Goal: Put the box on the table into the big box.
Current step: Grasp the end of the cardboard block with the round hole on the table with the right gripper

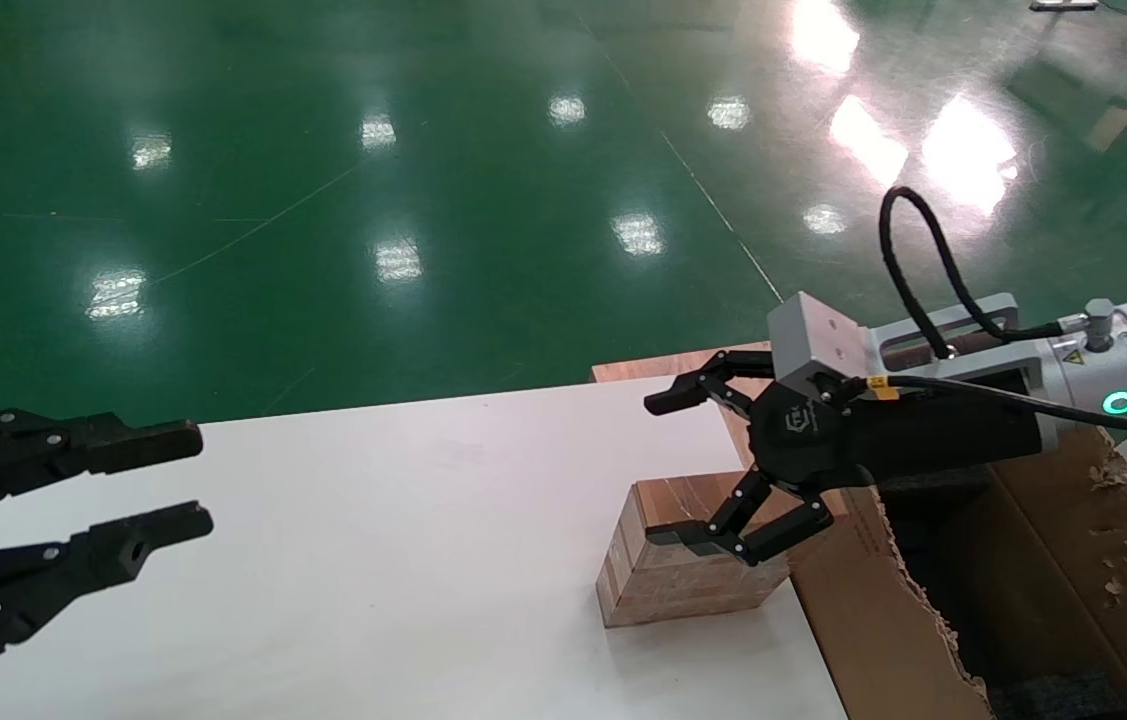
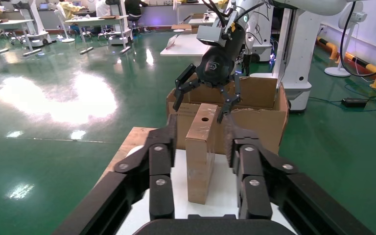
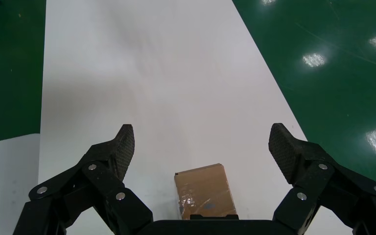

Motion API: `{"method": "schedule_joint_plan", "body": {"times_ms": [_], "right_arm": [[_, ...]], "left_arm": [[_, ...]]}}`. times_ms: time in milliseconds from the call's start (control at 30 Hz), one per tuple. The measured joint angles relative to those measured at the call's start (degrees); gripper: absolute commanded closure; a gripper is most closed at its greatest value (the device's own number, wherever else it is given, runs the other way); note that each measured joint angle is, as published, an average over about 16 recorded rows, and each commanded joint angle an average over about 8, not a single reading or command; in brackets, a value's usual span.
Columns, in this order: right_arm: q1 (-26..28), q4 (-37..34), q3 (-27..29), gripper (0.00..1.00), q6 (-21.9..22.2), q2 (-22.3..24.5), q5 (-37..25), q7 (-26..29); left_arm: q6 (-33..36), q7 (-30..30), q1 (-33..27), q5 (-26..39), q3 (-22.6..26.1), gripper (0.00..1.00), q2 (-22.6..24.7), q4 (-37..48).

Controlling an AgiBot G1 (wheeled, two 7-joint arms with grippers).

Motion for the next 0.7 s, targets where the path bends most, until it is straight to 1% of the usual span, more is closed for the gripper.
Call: {"method": "schedule_joint_plan", "body": {"times_ms": [400, 700], "right_arm": [[0.4, -0.1, -1.2, 0.00, 0.6, 0.5, -0.6, -0.7], [1.4, -1.2, -3.9, 0.00, 0.7, 2.4, -2.1, -3.2]], "left_arm": [[0.0, 0.0, 0.0, 0.0, 0.0, 1.00, 0.0, 0.0], [0.0, 0.0, 0.0, 0.0, 0.0, 1.00, 0.0, 0.0]]}}
